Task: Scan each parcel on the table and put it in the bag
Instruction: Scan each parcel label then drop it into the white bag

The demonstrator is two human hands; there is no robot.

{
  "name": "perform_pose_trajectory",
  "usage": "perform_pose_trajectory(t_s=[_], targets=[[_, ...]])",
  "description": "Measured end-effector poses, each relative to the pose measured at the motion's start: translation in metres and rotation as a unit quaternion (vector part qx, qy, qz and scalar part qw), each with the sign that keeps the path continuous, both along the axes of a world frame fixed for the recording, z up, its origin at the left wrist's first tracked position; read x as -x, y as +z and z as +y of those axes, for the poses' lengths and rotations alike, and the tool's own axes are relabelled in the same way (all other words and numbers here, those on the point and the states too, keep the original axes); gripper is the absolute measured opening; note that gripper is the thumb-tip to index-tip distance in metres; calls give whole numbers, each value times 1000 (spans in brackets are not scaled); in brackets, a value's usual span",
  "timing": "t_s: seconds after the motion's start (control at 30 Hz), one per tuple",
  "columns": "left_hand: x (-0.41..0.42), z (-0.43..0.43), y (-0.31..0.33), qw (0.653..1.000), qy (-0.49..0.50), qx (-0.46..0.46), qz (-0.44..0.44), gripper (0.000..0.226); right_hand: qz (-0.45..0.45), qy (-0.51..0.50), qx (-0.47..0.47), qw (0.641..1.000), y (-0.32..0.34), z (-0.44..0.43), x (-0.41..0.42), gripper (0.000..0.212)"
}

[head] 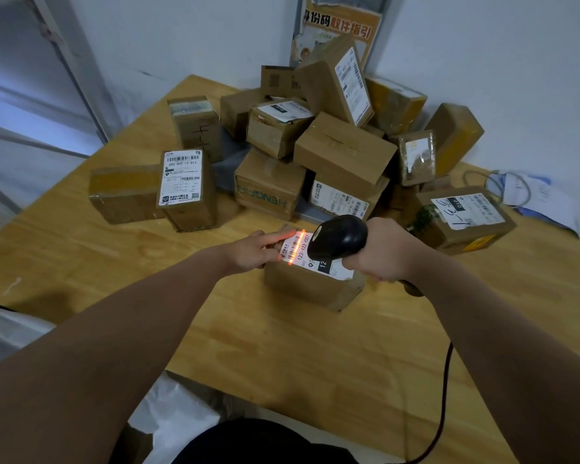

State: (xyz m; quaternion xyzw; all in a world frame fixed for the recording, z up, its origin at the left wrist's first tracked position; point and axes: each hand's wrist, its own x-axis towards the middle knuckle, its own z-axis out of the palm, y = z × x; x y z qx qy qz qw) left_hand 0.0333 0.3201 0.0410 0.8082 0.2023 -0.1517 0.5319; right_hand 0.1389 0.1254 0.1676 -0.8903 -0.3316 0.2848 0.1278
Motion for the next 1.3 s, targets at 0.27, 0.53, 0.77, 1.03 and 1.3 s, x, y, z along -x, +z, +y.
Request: perform_pose_trajectory(t_s=[0.27, 0.53, 0.77, 1.03, 1.3], targets=[[0, -1, 0, 1000, 2, -3, 5, 55, 5, 7, -3, 1000, 3, 2, 2, 18], [0, -1, 0, 1000, 7, 1, 9, 55, 13, 1, -7, 1000, 5, -2, 0, 20], [2, -3, 2, 1000, 16, 3, 9, 55, 6, -4, -4, 1000, 3, -5, -2, 20], [5, -14, 4, 996, 78, 51, 1, 67, 34, -22, -33, 999, -24, -14, -6, 23], [13, -28, -8, 960, 215, 173, 39, 55, 154, -165, -128, 966, -74, -37, -1, 60]])
